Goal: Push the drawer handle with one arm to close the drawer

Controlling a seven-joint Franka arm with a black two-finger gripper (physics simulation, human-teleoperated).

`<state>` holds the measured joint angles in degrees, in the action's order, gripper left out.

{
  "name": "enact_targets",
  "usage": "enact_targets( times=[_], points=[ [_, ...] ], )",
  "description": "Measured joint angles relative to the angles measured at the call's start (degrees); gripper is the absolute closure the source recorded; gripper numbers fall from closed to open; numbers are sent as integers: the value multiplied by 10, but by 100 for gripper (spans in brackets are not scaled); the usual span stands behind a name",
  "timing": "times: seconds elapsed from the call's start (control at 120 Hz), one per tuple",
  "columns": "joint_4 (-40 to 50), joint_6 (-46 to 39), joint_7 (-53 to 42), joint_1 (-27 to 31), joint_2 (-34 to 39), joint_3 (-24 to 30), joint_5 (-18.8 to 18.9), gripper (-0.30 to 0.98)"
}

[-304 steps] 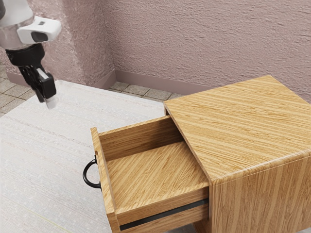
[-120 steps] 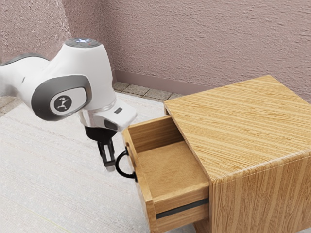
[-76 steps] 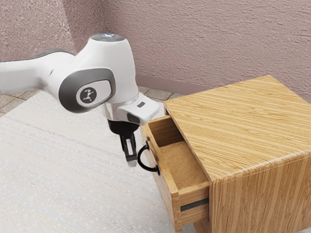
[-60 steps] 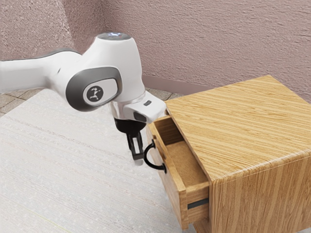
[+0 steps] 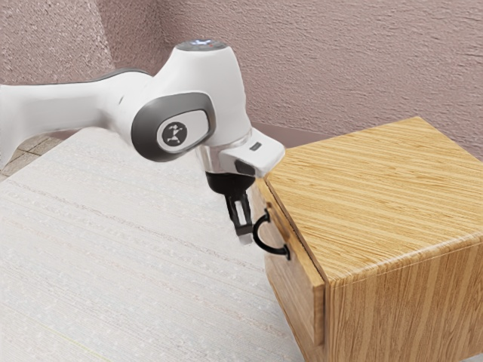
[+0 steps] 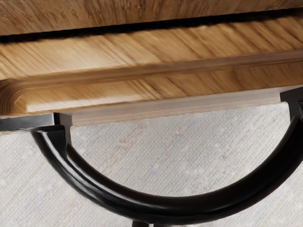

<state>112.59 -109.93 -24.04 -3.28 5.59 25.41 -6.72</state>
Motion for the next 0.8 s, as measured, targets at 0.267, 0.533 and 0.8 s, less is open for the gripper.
enact_targets(
  times=[0.267,0.533,0.8],
  points=[
    [-24,-10,5,7,-27,3,5,79],
    [10,34,25,10,87,2,2,79],
    [-165,177,65,116,32,-25,24,52]
  ],
)
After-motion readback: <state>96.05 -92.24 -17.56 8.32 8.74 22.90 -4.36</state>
